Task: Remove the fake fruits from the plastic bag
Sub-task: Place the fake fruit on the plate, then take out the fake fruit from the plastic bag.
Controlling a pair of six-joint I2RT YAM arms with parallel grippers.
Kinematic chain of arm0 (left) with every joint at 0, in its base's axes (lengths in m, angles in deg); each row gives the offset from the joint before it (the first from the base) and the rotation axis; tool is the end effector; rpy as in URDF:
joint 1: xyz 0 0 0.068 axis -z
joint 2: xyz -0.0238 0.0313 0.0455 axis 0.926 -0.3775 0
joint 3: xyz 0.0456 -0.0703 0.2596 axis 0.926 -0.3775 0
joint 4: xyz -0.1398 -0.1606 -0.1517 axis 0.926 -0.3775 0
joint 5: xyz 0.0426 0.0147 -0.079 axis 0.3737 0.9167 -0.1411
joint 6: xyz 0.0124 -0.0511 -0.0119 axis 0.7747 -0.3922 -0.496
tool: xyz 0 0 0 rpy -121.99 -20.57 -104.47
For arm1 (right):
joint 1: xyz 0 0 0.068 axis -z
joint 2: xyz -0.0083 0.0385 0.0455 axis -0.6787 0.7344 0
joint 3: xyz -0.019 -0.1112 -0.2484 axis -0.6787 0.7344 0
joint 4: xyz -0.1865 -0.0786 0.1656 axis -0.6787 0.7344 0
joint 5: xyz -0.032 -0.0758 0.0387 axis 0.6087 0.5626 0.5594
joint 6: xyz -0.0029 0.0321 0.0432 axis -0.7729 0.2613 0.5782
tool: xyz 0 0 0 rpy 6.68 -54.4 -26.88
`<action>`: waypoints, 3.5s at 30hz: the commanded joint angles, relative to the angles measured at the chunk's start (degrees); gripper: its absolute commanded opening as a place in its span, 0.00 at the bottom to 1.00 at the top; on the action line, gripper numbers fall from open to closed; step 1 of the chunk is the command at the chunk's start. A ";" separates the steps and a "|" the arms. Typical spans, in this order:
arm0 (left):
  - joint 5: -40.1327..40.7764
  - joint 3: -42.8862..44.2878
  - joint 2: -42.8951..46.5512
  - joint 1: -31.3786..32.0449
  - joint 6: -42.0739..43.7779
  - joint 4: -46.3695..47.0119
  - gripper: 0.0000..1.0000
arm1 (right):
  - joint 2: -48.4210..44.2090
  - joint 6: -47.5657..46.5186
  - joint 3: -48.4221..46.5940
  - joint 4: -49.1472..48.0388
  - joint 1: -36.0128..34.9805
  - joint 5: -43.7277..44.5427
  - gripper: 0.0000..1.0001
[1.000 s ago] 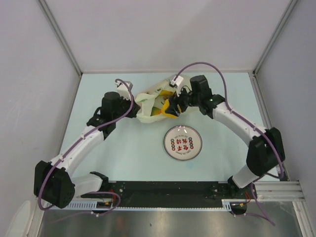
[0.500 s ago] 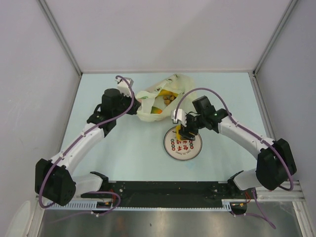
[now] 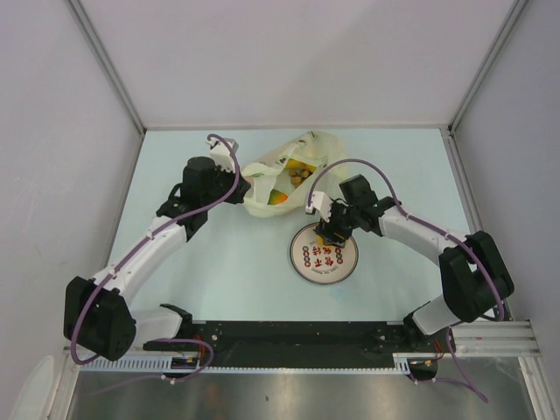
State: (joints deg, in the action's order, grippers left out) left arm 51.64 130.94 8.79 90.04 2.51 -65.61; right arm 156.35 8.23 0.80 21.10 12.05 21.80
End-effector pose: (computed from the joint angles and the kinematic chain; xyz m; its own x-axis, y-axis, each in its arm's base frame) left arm 0.2615 -0.1124 0.3039 -0.4714 -0.0298 -0.8814 0.4070 0.8793 -0.2474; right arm 0.2542 0.1678 0.2118 -0.0489 -0.7570 -0.6516 -0.9665 0.2004 -0.1603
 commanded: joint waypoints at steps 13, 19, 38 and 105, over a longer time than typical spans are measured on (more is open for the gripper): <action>-0.41 2.45 -1.04 -0.16 0.76 1.49 0.00 | 1.83 6.15 3.50 -9.90 0.37 3.31 0.52; -0.76 2.53 -1.57 -0.07 0.58 1.31 0.00 | 1.04 7.47 4.82 -12.81 0.99 4.71 0.70; -0.58 3.06 -2.80 -0.16 0.94 2.02 0.00 | -1.94 5.98 5.00 -11.59 0.38 4.81 0.91; 4.43 -6.16 8.18 -0.77 13.59 -7.83 0.00 | 35.13 35.77 -29.53 -31.62 -12.28 22.74 1.00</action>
State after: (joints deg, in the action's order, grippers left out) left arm 57.62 123.42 15.89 89.49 16.28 -74.50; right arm 188.81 42.98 -24.71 -8.49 -0.32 41.15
